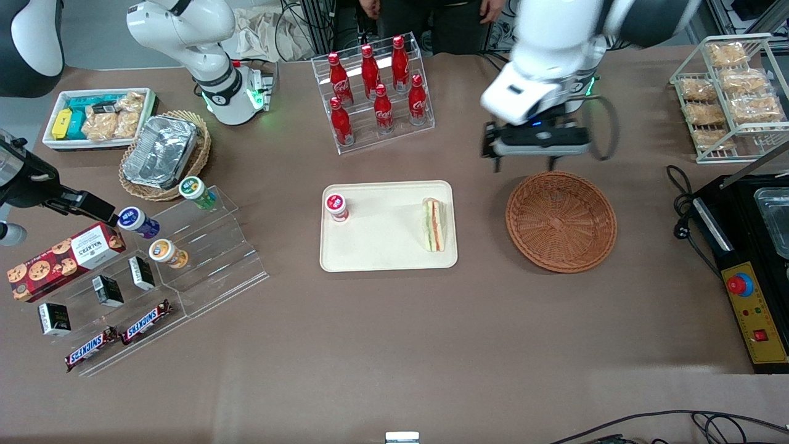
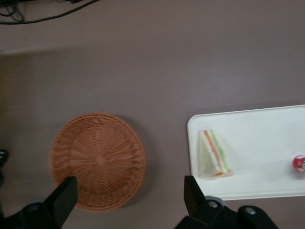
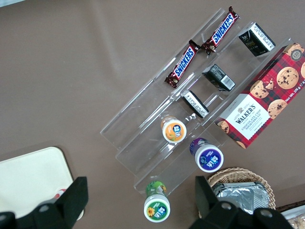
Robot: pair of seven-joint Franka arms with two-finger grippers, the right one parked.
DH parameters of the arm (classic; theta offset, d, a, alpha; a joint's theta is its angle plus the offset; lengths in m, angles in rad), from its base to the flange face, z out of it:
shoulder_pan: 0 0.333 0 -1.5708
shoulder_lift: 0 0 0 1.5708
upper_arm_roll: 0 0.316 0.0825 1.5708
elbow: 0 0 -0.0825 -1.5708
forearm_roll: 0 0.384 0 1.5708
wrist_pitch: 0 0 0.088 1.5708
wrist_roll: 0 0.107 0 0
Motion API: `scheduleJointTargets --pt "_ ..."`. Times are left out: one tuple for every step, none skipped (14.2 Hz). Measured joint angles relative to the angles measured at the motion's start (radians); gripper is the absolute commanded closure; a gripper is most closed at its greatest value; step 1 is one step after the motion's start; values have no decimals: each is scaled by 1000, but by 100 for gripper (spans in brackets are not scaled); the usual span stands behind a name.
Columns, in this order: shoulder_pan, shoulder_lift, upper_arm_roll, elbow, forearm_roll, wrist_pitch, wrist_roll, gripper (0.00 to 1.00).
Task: Place sandwich from basket to tray
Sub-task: 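Open the left gripper and raise it away from the tray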
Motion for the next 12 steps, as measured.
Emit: scheduleJointTargets --pt "38 -16 1 10 -10 -30 67 0" --pt "73 -35 3 13 -19 -58 139 0" --pt "113 -56 4 13 -32 -90 204 0" --pt "157 -76 5 13 -60 -115 263 0" --pt "198 -94 7 13 -90 -126 307 0" --pt "227 -108 12 13 -109 -131 333 0" --pt "231 -117 31 13 -118 -131 343 0" --pt "214 -121 64 12 -125 -131 345 0" --pt "188 -124 107 12 -138 -131 346 0" --pt "168 -124 147 13 -157 -131 349 0" --pt "165 -124 171 12 -175 -131 356 0" --pt "169 -124 185 12 -183 -131 369 0"
